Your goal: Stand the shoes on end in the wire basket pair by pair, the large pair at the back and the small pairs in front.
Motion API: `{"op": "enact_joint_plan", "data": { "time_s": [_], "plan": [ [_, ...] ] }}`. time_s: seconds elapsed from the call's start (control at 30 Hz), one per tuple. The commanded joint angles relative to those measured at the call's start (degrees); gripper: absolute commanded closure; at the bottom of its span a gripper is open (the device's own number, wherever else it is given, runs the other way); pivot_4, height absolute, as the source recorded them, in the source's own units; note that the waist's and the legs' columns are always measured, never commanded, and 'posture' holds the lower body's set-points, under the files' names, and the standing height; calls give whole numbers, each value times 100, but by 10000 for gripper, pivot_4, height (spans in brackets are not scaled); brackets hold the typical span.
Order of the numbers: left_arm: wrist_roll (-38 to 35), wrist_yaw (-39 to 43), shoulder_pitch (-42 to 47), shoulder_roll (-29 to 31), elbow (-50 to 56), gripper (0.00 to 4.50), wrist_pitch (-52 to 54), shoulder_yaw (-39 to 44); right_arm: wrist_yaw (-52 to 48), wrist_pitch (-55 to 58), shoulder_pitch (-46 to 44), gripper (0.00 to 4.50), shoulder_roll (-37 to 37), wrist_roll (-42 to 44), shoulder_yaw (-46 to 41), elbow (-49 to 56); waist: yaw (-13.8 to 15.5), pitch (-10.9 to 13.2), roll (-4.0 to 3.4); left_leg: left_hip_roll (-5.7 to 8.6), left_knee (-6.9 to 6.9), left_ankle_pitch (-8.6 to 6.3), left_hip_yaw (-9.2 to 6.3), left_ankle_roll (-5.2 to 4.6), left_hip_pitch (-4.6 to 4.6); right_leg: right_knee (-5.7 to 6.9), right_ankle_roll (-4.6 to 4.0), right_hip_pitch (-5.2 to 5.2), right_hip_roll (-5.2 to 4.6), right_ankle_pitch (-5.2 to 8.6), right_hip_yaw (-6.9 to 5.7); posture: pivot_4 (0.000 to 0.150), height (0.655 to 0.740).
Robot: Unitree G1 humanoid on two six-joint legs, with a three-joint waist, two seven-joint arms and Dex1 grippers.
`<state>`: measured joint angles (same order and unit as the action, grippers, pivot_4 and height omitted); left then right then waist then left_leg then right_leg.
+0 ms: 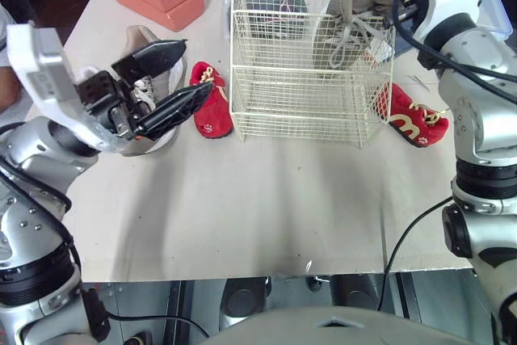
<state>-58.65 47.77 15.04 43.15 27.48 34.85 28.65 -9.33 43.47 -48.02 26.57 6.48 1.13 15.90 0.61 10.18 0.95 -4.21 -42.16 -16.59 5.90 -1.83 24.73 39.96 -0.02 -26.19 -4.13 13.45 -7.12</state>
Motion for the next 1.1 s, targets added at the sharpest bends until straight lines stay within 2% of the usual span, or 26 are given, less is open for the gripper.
{"op": "enact_joint_plan", "data": {
  "time_s": [0.03, 0.07, 0.1, 0.13, 0.2, 0.23, 0.27, 0.3, 0.33, 0.5, 0.73, 0.87, 1.0, 1.1],
  "plan": [
    [-10, 42, 98, 80, -16, 0, -165, 36, -277, 50, 138, 37276, 124, -57, 31, -137, 3, 0, 0, 0, 0, 0, 0, 0, 0, 0, 0, 0, 0, 0, 0, 1500, 6860],
    [-3, 42, 104, 81, -29, 0, -174, 25, -305, 14, 131, 34886, 141, -70, 7, -145, 0, 0, 0, 0, 0, 0, 0, 0, 0, -1, 0, 0, 0, 0, 0, 1500, 6860],
    [3, 41, 112, 83, -42, 0, -181, 17, -328, -22, 132, 28973, 161, -84, -32, -145, -2, 0, 0, 1, 0, 0, 1, 0, 0, 0, 0, 0, 1, 0, 0, 1500, 6860],
    [8, 39, 122, 81, -57, 0, -188, 10, -359, -43, 142, 27615, 188, -90, -73, -139, -7, 1, 0, 1, 0, 0, 2, 0, 0, 0, 0, 0, 1, 0, -1, 1500, 6860],
    [34, 43, 133, 82, -92, 0, -206, -6, -448, -121, 179, 17793, 255, -77, -180, -93, -15, 3, -4, 1, -1, 0, 4, 0, 0, 1, 0, -2, 1, 0, 0, 1500, 6860],
    [46, 49, 133, 81, -115, 0, -215, -9, -503, -140, 203, 14564, 302, -55, -237, -51, -18, 3, -4, 1, 0, 0, 4, 0, -1, 1, 0, -2, 3, 0, 0, 1500, 6860],
    [57, 49, 129, 81, -133, 0, -222, -7, -547, -165, 223, 9266, 336, -37, -287, -16, -23, 3, -4, 1, -1, 0, 4, 0, -1, 1, 0, -1, 4, 0, 0, 1500, 6860],
    [75, 54, 121, 83, -158, 0, -233, -4, -598, -187, 246, 6362, 389, -17, -345, 24, -25, 3, -4, 1, -1, 0, 6, 0, -1, 1, 0, -2, 4, 0, 0, 1500, 6860],
    [91, 62, 107, 84, -180, 0, -244, 0, -658, -224, 276, 982, 439, -3, -405, 67, -27, 3, -4, 1, -1, 0, 5, 0, -1, 1, 0, -2, 4, 0, 0, 1500, 6860],
    [164, 78, 36, 67, -271, 0, -311, 46, -1064, -46, 458, 381, 686, 416, -917, 456, -27, 3, -4, 0, 0, 0, 4, 0, 2, -2, 0, -2, 3, 0, 1, 1500, 6860],
    [329, 20, -9, 20, -465, 0, -427, 69, -2073, 781, 885, 381, 1020, 1716, -1455, 1164, -9, 4, -4, -1, 2, 0, 3, 0, 0, -3, 0, -2, 4, 0, 0, 1500, 6860],
    [517, -48, -26, 12, -634, 0, -563, 121, -2346, 1018, 1147, 381, 722, 2739, -1734, 1584, -21, 4, -4, 0, 3, 0, 4, -1, -1, -2, 0, -2, 5, 0, 1, 1500, 6860],
    [850, -235, 29, 30, -1005, 0, -745, 186, -2265, 871, 1442, 381, 218, 3387, -1683, 1943, -16, 3, -3, -1, 4, 0, 2, -1, -2, -3, 0, -1, 6, 0, 1, 1500, 6860],
    [1430, -415, 85, 183, -1596, 0, -941, 134, -2260, 615, 1839, 381, -148, 3705, -1584, 2164, 2, 3, -3, -1, 4, 0, 1, -1, -2, -3, 0, -1, 6, 0, 0, 1500, 6860]
  ]
}}
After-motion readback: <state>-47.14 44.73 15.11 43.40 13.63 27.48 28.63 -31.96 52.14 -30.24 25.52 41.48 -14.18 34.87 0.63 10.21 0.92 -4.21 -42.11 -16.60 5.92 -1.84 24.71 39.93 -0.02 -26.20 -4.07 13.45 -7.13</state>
